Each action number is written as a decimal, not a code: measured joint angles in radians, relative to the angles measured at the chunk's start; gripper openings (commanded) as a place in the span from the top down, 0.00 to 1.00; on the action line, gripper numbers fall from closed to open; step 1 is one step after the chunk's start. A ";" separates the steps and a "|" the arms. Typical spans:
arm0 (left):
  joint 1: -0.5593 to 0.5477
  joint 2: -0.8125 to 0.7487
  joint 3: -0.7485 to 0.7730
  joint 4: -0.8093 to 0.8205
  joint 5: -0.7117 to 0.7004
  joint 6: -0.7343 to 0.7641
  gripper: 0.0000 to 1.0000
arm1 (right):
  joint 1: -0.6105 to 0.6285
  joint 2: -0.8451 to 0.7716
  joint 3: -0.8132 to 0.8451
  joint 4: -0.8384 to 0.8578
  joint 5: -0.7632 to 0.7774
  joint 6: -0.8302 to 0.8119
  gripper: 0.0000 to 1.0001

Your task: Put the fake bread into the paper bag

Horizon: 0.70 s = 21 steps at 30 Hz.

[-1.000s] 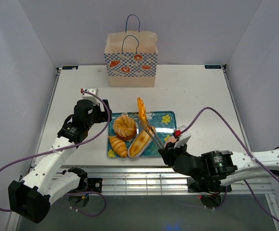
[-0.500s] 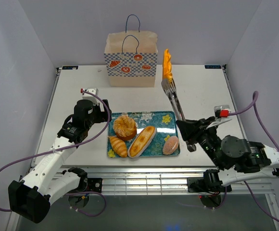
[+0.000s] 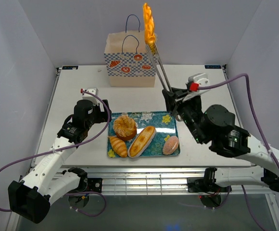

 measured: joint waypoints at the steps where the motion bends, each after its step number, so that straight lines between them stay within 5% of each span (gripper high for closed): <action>1: 0.000 0.000 0.000 0.000 0.000 0.000 0.02 | -0.054 0.026 0.013 -0.005 -0.050 -0.005 0.92; 11: 0.000 -0.007 0.000 -0.003 0.004 0.000 0.02 | -0.644 0.258 0.232 -0.064 -0.621 0.172 0.92; 21: 0.000 -0.010 0.000 -0.004 0.020 0.000 0.02 | -1.025 0.372 0.238 -0.113 -1.144 0.478 0.92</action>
